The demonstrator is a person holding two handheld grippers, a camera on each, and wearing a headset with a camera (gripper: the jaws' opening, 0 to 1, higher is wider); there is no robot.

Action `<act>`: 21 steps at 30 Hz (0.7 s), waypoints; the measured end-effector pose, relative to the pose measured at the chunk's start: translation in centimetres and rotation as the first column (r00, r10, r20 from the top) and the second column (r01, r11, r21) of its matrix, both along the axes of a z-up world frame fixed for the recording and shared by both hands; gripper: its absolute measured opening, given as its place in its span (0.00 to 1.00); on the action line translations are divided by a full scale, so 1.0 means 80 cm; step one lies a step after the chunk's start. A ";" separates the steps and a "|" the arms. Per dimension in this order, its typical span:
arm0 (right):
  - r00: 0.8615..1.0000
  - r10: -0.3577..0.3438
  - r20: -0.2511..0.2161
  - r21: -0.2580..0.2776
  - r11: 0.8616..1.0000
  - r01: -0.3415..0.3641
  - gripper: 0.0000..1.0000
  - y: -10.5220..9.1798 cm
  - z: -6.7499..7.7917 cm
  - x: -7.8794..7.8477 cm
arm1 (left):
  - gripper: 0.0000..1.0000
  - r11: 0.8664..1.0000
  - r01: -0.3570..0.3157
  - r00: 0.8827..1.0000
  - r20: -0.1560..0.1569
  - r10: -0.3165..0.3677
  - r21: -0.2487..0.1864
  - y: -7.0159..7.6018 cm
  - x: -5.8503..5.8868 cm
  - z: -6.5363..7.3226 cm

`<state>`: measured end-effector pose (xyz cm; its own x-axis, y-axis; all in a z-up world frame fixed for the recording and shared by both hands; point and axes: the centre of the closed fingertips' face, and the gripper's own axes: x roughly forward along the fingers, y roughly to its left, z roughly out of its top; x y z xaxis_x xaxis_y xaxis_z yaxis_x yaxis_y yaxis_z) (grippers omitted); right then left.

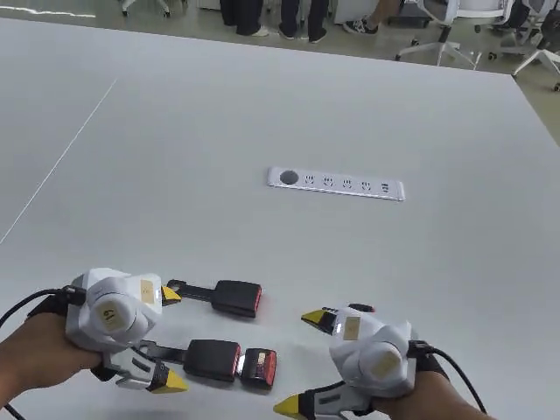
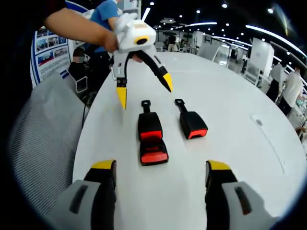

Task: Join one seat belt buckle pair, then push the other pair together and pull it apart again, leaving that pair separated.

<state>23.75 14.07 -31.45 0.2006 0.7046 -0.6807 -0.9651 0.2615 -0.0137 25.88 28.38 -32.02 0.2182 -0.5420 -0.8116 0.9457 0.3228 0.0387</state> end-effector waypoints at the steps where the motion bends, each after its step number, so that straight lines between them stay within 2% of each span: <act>1: 1.000 -0.010 0.003 0.000 1.000 0.010 0.77 -0.006 0.000 0.004 | 0.78 1.000 -0.005 1.000 -0.001 0.005 -0.008 0.001 0.003 0.003; 6: 0.999 -0.046 0.013 -0.007 0.999 0.046 0.77 -0.033 0.003 0.021 | 0.78 1.000 -0.019 1.000 0.017 0.019 -0.012 0.002 0.018 0.013; 12: 0.995 -0.095 0.010 0.001 0.996 0.095 0.78 -0.062 0.009 0.048 | 0.78 1.000 -0.018 0.999 0.043 0.018 -0.005 0.004 0.045 0.020; 19: 0.993 -0.118 -0.008 -0.001 0.993 0.118 0.78 -0.085 0.010 0.075 | 0.78 1.000 -0.005 0.999 0.052 0.005 -0.006 0.004 0.074 0.025; 21: 0.993 -0.118 -0.013 -0.004 0.993 0.118 0.78 -0.090 0.009 0.080 | 0.78 1.000 0.001 0.999 0.053 -0.001 -0.004 -0.001 0.077 0.028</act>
<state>30.17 6.91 -30.74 0.2732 0.6746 -0.6857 -0.9277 0.3733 -0.0024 32.02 28.32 -29.81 0.2606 -0.5458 -0.7964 0.9427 0.3220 0.0878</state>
